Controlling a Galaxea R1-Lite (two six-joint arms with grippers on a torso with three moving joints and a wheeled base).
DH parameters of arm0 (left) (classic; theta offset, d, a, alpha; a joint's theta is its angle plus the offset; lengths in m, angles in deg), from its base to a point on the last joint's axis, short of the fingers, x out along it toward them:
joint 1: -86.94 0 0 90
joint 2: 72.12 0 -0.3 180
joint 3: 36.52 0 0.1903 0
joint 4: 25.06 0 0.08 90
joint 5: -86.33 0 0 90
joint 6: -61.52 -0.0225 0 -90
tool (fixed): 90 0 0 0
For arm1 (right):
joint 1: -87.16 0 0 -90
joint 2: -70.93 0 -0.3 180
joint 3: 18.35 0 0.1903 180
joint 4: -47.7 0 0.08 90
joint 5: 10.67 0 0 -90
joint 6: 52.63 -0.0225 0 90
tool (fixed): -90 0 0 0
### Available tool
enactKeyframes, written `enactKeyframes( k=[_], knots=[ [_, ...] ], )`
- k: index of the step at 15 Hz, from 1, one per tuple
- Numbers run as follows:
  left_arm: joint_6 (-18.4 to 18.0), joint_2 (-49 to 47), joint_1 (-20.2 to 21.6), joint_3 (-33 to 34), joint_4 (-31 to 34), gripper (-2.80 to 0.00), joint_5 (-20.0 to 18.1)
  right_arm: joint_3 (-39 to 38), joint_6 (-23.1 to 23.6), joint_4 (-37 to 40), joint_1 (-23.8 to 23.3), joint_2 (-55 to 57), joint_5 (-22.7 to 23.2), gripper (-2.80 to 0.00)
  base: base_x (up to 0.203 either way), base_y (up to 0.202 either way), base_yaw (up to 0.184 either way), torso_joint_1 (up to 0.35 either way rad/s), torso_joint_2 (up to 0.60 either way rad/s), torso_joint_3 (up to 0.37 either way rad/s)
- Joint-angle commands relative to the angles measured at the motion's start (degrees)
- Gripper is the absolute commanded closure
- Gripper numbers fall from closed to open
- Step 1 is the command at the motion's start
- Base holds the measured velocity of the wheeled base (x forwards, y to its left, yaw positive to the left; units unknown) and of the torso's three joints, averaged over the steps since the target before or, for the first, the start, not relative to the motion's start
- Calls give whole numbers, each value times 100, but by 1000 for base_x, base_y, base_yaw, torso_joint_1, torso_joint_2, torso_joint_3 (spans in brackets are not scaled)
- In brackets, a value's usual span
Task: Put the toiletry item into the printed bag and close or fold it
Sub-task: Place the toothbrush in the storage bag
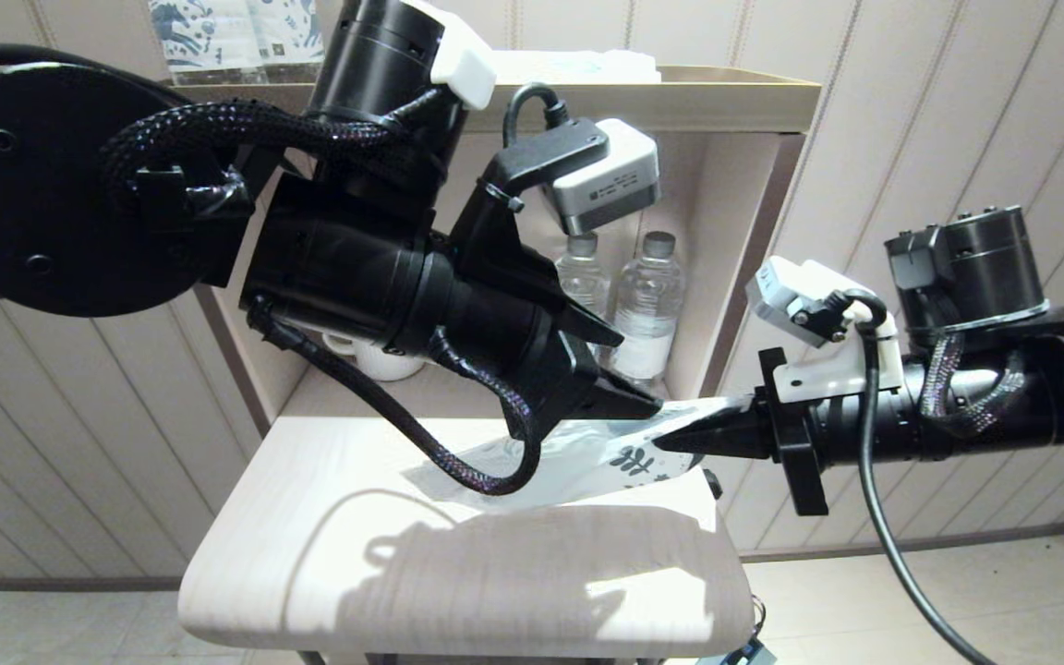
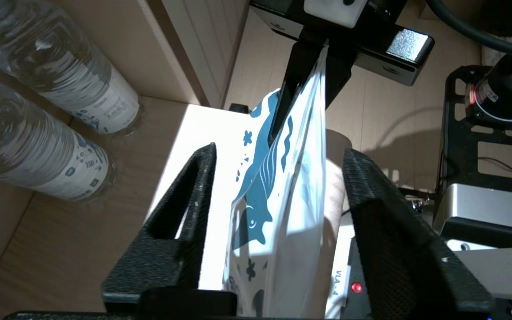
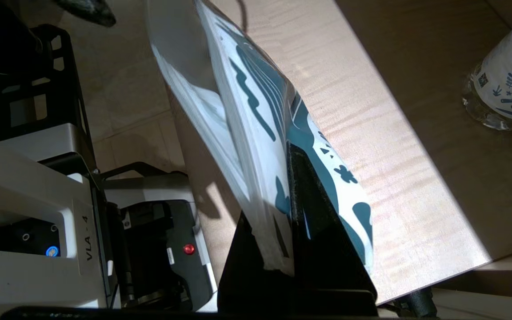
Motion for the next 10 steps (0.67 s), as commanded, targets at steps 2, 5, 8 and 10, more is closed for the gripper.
enactKeyframes(
  k=[2, 5, 8, 10],
  knots=[
    [27, 31, 142, 2, 12, -280, -23, 5, 14, 0, 0, 7, 21, 0, 0, 0, 0, 0, 0, 0],
    [50, 120, 660, 30, 29, -280, -58, 5, 14, 0, 0, -19, 21, 0, 0, 0, 0, 0, 0, 0],
    [147, 454, 1620, 490, 120, -280, -385, 64, -55, 0, -15, -46, 22, 0, 0, 0, 0, 0, 0, 0],
    [271, 831, 2045, 1076, 128, -280, -703, 172, -162, 14, -44, -61, 30, 0, 0, 0, 0, 0, 0, 0]
  ],
)
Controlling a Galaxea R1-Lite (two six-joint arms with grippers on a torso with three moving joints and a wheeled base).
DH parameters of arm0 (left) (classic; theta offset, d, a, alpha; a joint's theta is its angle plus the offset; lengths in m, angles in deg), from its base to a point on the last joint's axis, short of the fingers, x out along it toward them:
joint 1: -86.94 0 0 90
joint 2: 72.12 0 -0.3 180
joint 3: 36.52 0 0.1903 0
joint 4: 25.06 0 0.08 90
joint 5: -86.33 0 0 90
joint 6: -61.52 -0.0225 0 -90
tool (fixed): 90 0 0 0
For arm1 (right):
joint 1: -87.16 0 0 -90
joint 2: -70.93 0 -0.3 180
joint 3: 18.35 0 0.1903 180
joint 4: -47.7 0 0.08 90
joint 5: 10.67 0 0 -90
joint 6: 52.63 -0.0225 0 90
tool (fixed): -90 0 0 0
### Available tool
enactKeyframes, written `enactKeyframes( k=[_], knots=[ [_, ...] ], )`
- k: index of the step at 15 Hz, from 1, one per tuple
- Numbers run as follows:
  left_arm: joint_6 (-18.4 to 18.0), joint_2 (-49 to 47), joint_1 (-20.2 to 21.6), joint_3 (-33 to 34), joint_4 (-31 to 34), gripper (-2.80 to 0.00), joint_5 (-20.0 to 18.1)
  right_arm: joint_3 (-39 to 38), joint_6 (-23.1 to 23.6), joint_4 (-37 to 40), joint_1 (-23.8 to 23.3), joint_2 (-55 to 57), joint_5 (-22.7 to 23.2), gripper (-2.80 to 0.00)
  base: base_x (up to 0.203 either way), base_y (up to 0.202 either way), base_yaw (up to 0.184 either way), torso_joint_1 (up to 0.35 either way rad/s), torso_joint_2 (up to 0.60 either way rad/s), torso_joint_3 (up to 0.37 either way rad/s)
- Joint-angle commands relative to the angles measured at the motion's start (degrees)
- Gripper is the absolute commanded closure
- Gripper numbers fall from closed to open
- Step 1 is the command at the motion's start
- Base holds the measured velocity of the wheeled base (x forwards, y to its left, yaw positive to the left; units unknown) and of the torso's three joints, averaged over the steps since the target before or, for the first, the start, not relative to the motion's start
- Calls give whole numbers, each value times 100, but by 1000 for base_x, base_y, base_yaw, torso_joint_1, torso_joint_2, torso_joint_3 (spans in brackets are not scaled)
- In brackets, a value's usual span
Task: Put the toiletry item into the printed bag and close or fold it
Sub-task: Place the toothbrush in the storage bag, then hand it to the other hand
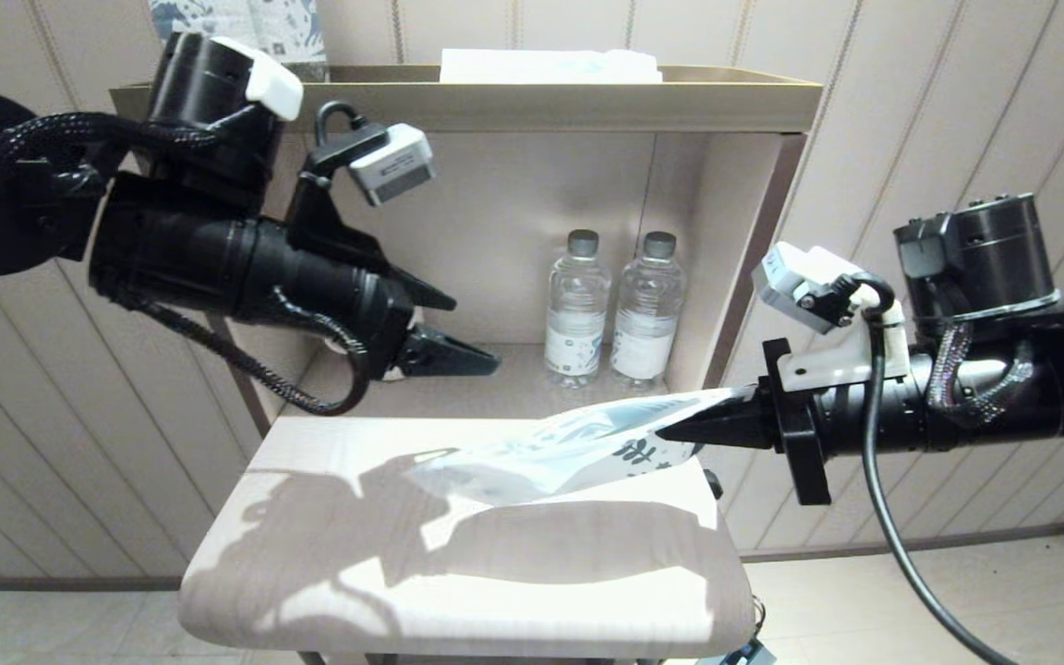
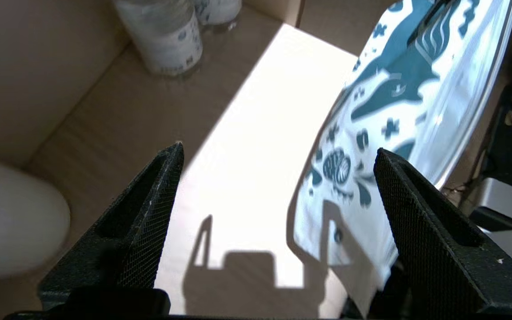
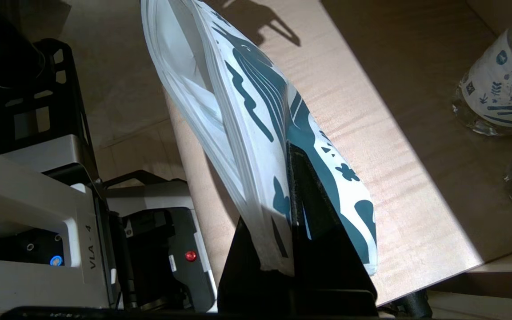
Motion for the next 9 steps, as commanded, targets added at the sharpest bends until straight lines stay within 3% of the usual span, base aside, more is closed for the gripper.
enactKeyframes(
  k=[1, 4, 9],
  knots=[
    [49, 503, 453, 596, -13, -280, -193, 124, -115, 19, -11, -29, 21, 0, 0, 0, 0, 0, 0, 0],
    [47, 806, 985, 1346, -184, -280, -988, 297, -398, 32, -11, -135, 19, 0, 0, 0, 0, 0, 0, 0],
    [62, 881, 1178, 2083, -1109, -280, -1785, 528, -798, 48, 24, -216, 19, 0, 0, 0, 0, 0, 0, 0]
  ],
)
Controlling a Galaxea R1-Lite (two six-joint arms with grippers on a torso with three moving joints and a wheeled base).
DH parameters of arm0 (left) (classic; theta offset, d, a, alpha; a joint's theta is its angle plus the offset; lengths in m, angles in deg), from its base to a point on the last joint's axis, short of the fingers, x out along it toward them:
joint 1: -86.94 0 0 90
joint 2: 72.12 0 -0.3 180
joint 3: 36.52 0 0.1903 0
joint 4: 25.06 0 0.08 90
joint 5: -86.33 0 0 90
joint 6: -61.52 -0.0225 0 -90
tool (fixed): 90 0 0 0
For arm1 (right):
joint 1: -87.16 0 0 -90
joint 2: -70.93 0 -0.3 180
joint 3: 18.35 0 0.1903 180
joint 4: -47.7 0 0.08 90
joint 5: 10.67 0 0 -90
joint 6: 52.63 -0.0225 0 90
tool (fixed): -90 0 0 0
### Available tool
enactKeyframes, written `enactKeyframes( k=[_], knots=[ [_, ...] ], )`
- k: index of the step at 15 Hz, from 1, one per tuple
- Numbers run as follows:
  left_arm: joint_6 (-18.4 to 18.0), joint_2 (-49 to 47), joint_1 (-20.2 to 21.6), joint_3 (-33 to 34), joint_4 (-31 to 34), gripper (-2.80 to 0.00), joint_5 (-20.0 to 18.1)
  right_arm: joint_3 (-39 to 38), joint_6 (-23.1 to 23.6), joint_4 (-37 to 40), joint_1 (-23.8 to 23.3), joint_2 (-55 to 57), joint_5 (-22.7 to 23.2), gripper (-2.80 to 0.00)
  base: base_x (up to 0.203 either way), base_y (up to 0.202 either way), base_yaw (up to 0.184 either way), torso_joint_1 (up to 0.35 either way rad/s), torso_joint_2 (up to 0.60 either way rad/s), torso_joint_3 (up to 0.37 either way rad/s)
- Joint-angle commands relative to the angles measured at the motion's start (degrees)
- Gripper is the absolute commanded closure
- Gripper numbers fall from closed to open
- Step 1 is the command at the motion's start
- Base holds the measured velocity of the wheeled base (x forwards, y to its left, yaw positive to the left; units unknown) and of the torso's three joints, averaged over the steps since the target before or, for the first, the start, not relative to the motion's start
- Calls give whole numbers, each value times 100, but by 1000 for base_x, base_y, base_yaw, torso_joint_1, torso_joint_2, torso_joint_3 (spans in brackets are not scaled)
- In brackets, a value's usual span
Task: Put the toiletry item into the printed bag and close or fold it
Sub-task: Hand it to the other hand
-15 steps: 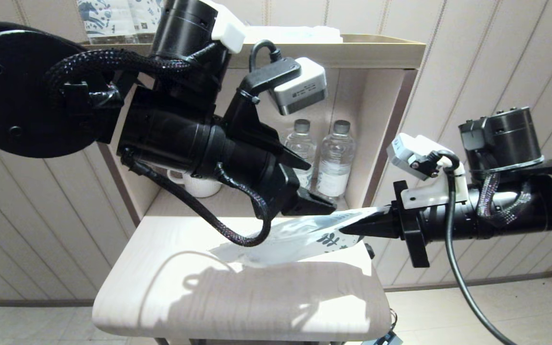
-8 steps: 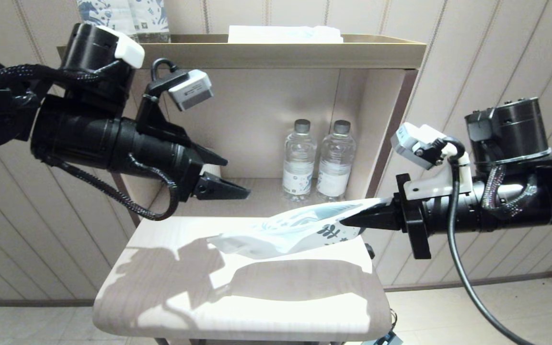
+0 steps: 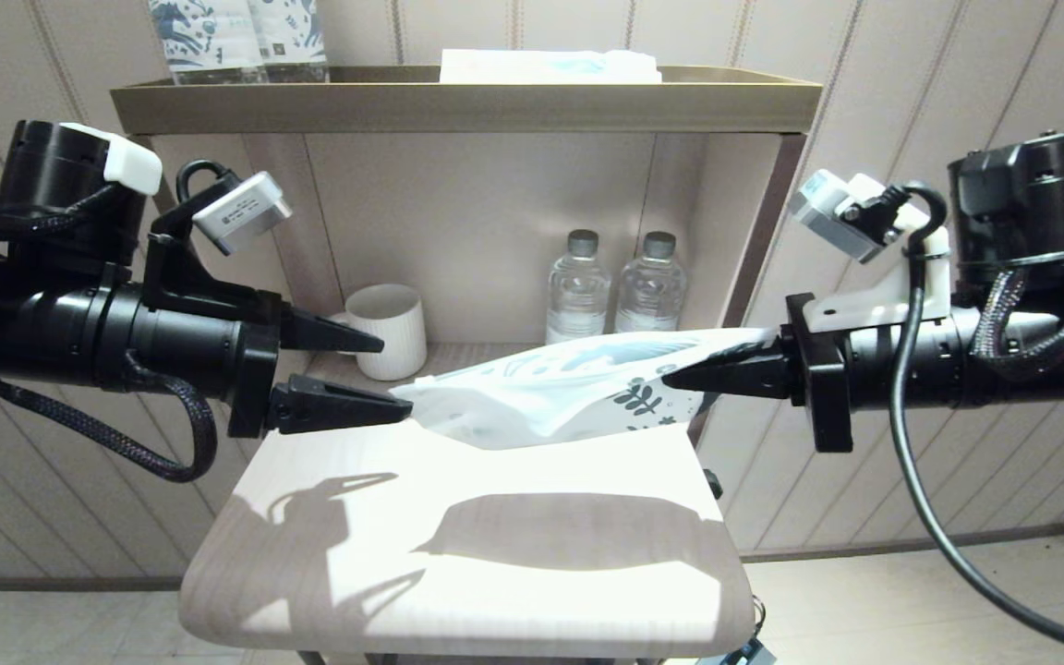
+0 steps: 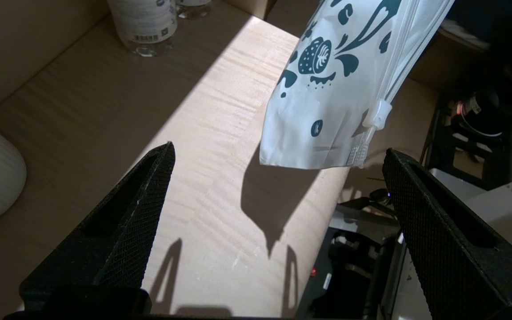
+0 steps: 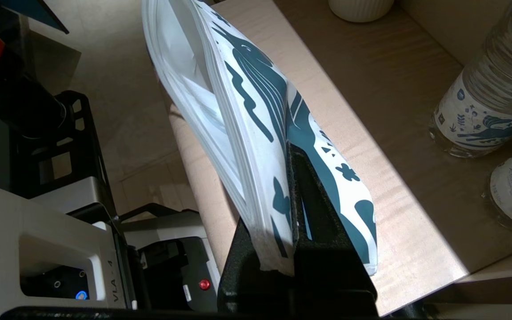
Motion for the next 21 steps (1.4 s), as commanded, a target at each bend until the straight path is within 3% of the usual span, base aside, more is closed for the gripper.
enactKeyframes(
  k=[1, 6, 13, 16, 18, 19, 21],
  knots=[
    [-26, 12, 18, 287, -279, -280, -193, 67, -41, 2, 30, -18, 32, 0, 0, 0, 0, 0, 0, 0],
    [-41, -174, -69, 388, -736, -280, -680, 171, -85, 0, 127, 35, 204, 0, 0, 0, 0, 0, 0, 0],
    [-149, -427, -302, 572, -1326, -280, -715, 250, -126, -16, 136, 274, 276, 0, 0, 0, 0, 0, 0, 0],
    [-223, -405, -316, 686, -1386, -280, -726, 258, -297, -33, 121, 319, 530, 0, 0, 0, 0, 0, 0, 0],
    [-621, -365, -316, 955, -1575, -280, -830, 294, -450, -33, 97, 397, 717, 0, 0, 0, 0, 0, 0, 0],
    [-1013, -329, -316, 1087, -1686, -280, -943, 287, -487, -42, 66, 438, 819, 0, 0, 0, 0, 0, 0, 0],
    [-1236, -296, -359, 1070, -1730, -280, -999, 287, -496, -42, 66, 472, 876, 0, 0, 0, 0, 0, 0, 0]
  ],
)
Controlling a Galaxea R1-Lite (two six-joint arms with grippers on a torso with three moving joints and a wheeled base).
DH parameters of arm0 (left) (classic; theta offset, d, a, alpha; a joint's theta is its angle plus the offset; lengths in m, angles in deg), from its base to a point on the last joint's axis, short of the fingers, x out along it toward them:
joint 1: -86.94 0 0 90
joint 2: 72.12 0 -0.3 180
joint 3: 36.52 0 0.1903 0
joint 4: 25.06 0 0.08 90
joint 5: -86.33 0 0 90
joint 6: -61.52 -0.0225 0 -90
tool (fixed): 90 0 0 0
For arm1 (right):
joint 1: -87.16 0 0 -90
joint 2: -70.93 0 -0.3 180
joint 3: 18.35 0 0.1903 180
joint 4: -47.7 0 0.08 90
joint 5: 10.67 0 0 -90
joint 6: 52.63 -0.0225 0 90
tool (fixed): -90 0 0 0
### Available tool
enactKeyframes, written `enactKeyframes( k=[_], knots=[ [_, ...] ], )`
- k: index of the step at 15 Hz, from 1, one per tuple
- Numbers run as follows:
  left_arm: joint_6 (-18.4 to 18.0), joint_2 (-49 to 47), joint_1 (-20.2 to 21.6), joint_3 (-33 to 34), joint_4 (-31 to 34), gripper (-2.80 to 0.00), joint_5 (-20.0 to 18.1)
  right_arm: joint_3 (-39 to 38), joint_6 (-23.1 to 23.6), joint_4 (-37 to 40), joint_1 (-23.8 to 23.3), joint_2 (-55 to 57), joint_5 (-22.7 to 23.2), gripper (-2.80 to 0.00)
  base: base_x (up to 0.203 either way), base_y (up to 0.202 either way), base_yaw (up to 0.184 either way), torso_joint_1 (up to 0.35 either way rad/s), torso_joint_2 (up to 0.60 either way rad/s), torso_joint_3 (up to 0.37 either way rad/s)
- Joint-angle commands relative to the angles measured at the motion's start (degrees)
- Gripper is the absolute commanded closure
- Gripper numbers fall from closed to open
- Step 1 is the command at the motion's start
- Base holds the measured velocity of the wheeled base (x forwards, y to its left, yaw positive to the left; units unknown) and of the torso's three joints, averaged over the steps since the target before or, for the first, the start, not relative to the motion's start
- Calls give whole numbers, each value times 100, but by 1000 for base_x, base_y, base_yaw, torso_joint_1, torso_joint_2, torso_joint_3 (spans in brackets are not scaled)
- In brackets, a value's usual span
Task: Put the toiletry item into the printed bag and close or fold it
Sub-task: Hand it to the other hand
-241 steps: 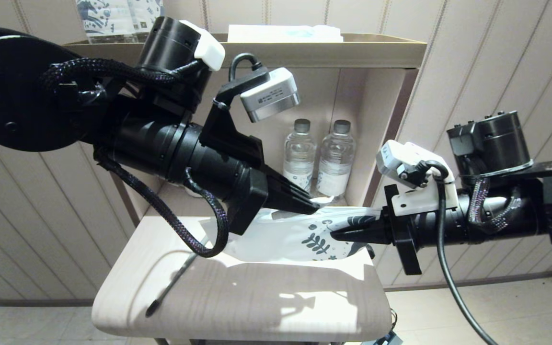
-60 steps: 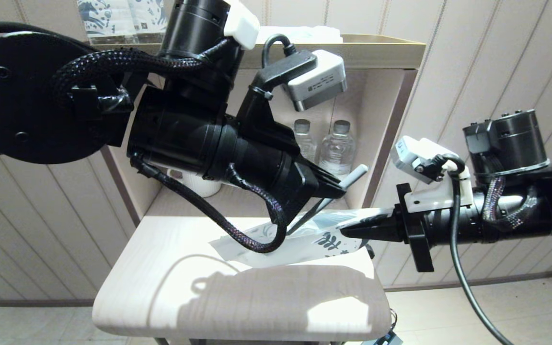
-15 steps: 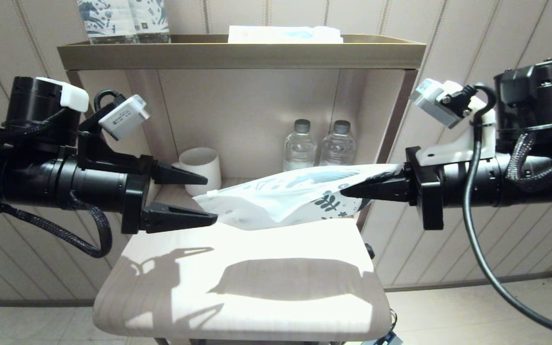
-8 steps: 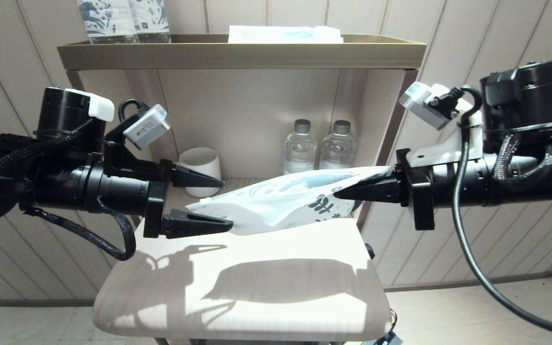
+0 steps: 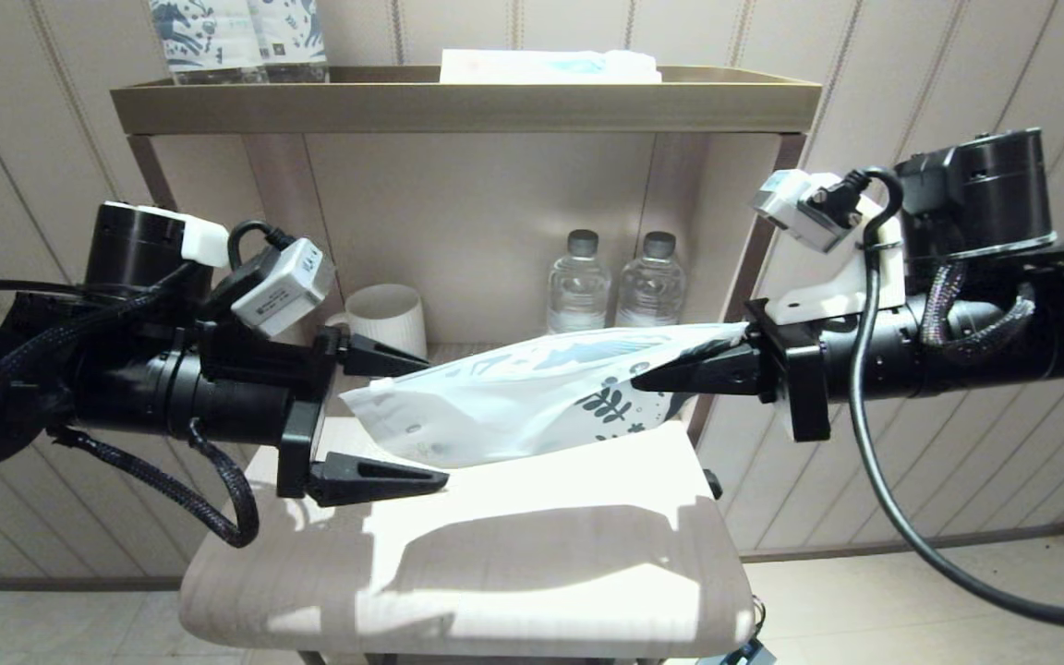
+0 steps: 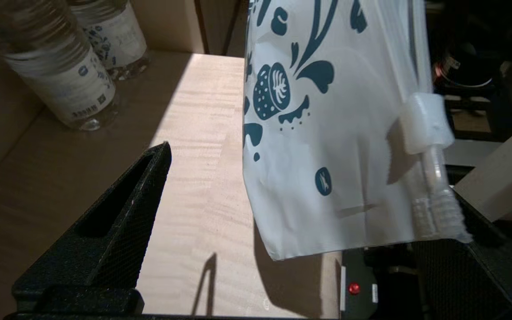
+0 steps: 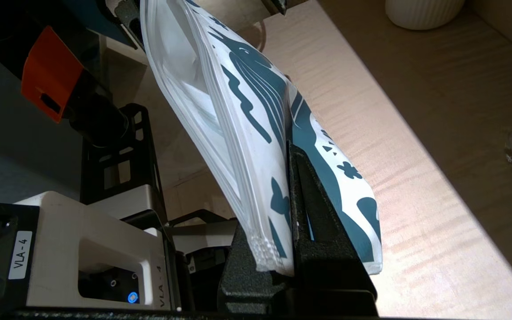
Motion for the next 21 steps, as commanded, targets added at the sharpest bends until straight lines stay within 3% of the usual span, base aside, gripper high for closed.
enactKeyframes(
  k=[1, 6, 7, 10, 21],
  knots=[
    [-59, 35, -63, -8, -14, -280, -33, -4, 16, -11, 5, 59, 41, 0, 0, 0, 0, 0, 0, 0],
    [-88, 102, -141, -151, 26, -280, 6, -4, 31, -11, 5, 129, 68, 0, 0, 0, 0, 0, 0, 0],
    [-89, 113, -156, -173, 127, 0, 22, 4, 33, -18, 14, 129, 68, 0, 0, 0, 0, 0, 0, 0],
    [-182, 105, -180, -479, 764, 0, 114, 5, 51, -19, 14, 129, 68, 0, 0, 0, 0, 0, 0, 0],
    [-482, 17, -373, -365, 795, 0, 363, 128, 24, -11, 3, 87, 54, 0, 0, 0, 0, 0, 0, 0]
  ],
)
